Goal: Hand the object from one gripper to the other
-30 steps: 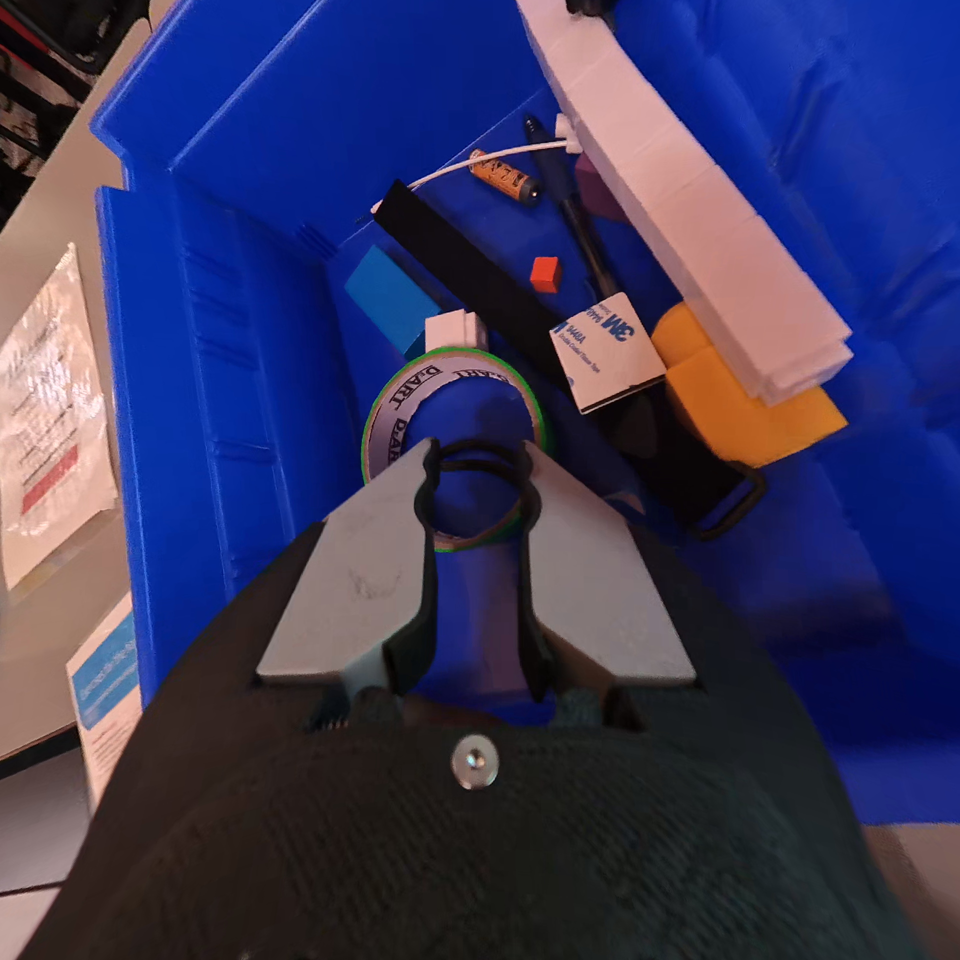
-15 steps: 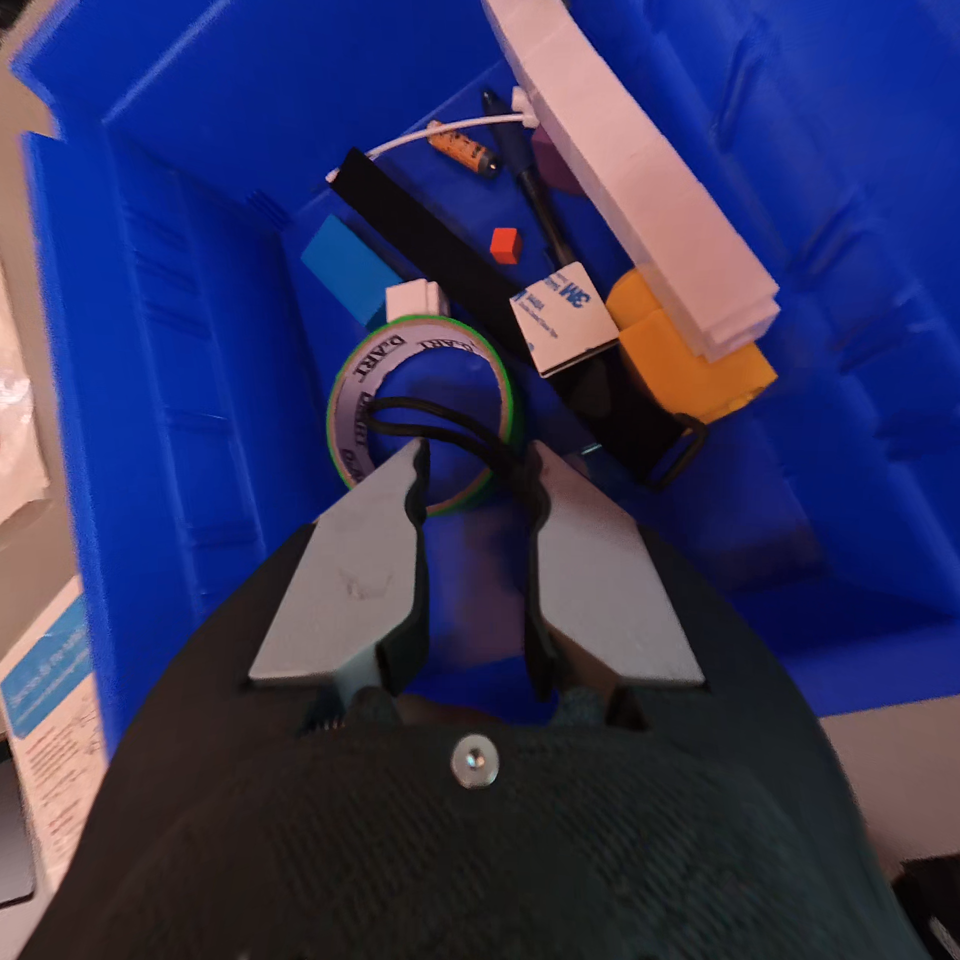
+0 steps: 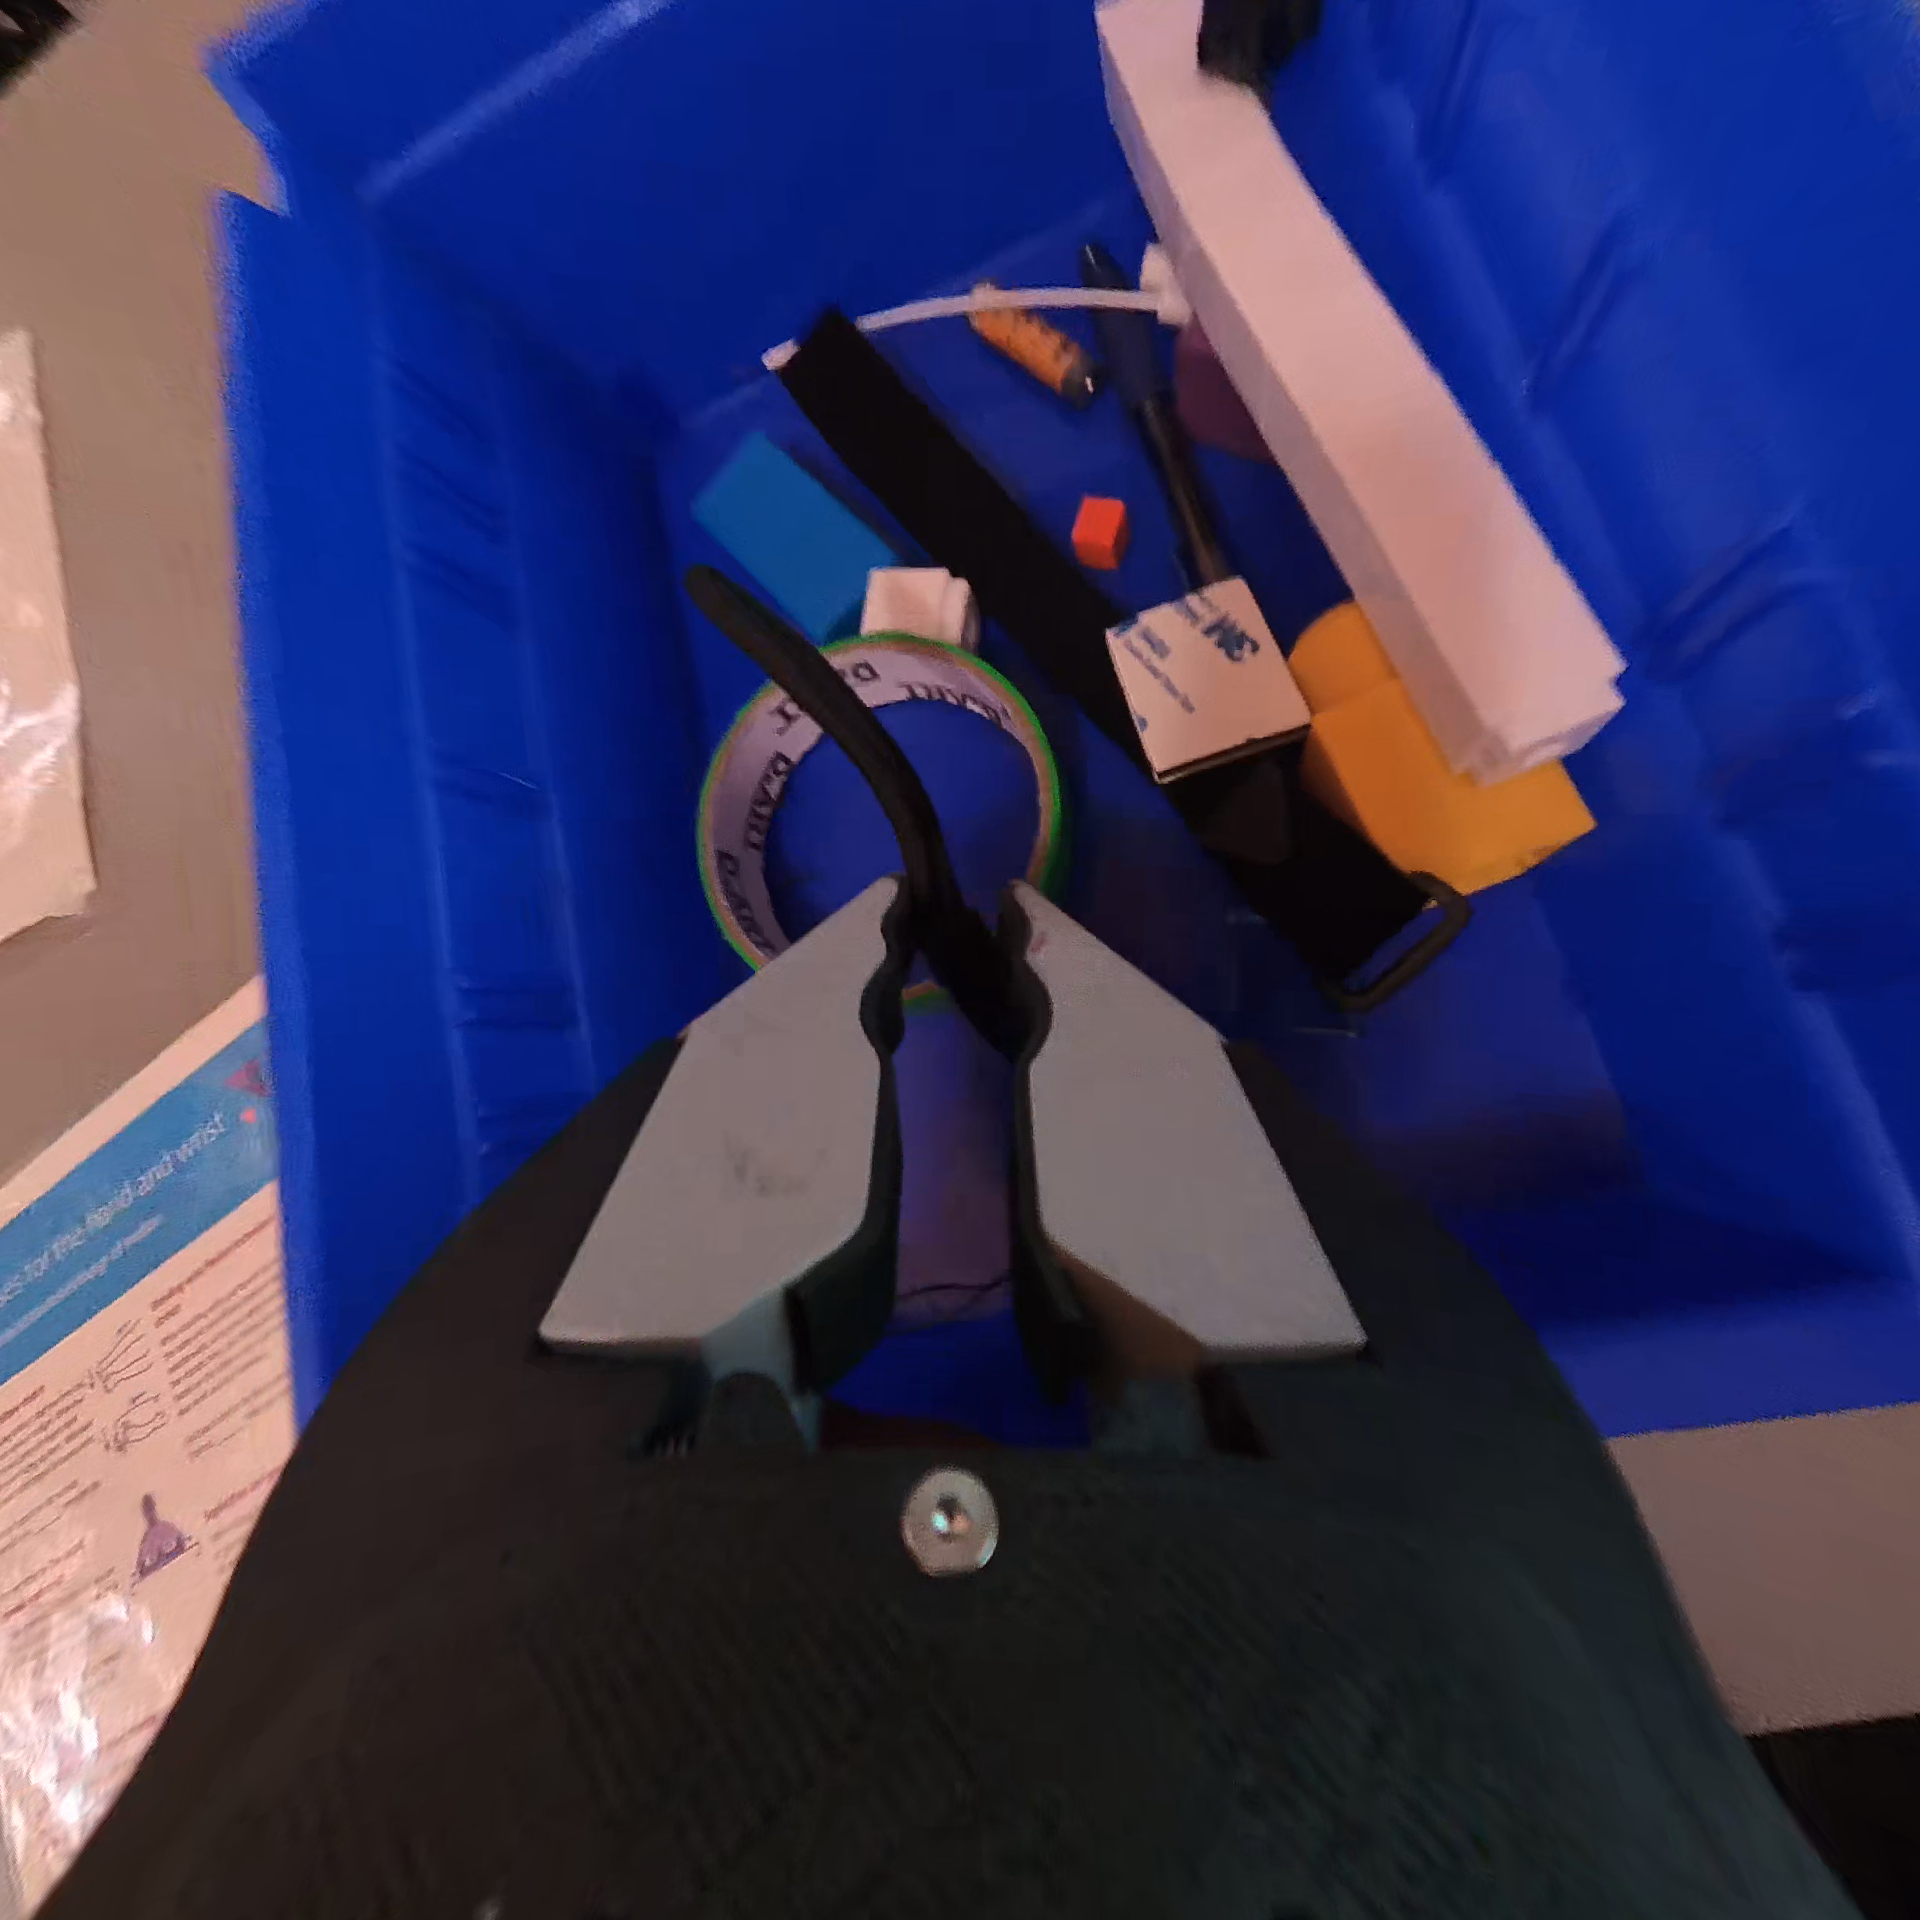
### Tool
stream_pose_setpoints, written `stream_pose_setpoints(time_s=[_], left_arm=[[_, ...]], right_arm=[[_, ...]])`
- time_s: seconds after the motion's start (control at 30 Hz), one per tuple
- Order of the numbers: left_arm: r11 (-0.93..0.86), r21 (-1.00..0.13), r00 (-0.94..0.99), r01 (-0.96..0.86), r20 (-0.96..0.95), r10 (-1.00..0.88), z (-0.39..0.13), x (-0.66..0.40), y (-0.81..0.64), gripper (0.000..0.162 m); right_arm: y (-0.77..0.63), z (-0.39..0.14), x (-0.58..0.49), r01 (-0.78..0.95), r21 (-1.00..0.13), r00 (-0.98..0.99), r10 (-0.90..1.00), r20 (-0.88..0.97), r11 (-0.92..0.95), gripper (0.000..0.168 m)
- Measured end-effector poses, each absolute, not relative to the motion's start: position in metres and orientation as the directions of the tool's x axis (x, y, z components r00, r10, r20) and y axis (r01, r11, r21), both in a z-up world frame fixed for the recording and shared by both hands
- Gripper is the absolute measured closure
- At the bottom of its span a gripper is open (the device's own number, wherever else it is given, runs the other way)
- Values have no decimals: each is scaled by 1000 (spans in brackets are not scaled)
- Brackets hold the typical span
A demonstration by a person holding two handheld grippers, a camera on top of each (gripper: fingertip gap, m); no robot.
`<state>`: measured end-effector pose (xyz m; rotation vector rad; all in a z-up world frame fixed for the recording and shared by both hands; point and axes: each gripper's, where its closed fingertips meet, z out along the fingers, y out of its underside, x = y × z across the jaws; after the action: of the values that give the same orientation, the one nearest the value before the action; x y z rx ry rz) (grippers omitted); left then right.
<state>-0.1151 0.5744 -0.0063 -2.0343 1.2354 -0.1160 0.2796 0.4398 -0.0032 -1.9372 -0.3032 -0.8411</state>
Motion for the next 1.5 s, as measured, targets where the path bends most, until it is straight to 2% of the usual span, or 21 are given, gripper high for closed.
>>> stream_pose_setpoints(time_s=[0.03, 0.23, 0.43, 0.57, 0.67, 0.8, 0.9, 1.0, 1.07, 1.13, 1.2, 1.3, 1.4, 1.47, 1.5], left_arm=[[-251, -654, 537, -714, -280, -796, 0, -114, 574, 148], [-141, -808, 610, -572, -305, -731, 51, -111, 583, 149], [118, -925, 601, -362, -328, -729, 123, -86, 559, 149], [259, -953, 442, -159, -303, -844, 169, -43, 494, 149], [298, -952, 320, -74, -306, -897, 182, -5, 450, 150], [245, -969, 194, -24, -245, -950, 170, 50, 414, 150], [154, -988, 119, -16, -155, -981, 147, 89, 397, 150], [100, -995, 148, -13, -101, -984, 123, 118, 402, 150], [33, -998, 116, -55, -39, -992, 102, 135, 399, 150], [-11, -999, 120, -45, 6, -993, 90, 146, 400, 150], [-56, -998, 101, -21, 53, -993, 87, 154, 398, 150], [-129, -992, 49, 11, 129, -990, 90, 159, 390, 150], [-107, -994, 70, 13, 108, -992, 89, 156, 393, 150], [-82, -997, 78, -8, 81, -994, 88, 152, 396, 150], [-86, -996, 71, -12, 85, -994, 88, 149, 396, 149]], right_arm=[[440, -3, 280, 532, -681, 730, -135, 670, -504, 151], [439, -1, 279, 537, -686, 727, -143, 672, -492, 153], [436, 7, 271, 499, -755, 788, -140, 600, -426, 152], [435, 13, 246, 504, -798, 833, -56, 550, -331, 145], [432, 14, 222, 507, -818, 856, 47, 515, -270, 142], [421, 25, 188, 386, -909, 913, 210, 351, -158, 141], [405, 41, 166, 121, -987, 912, 404, 68, -106, 141], [381, 64, 144, -176, -975, 741, 635, -220, -132, 137], [369, 84, 136, -300, -944, 625, 720, -303, -137, 126], [365, 87, 125, -299, -942, 582, 753, -306, -152, 122], [367, 79, 114, -229, -959, 591, 759, -274, -168, 122], [374, 61, 103, -132, -970, 635, 735, -240, -203, 128], [380, 50, 102, -73, -972, 678, 704, -212, -222, 131], [377, 54, 103, -59, -980, 681, 710, -178, -189, 165], [376, 58, 106, -45, -986, 698, 701, -144, -158, 166]])
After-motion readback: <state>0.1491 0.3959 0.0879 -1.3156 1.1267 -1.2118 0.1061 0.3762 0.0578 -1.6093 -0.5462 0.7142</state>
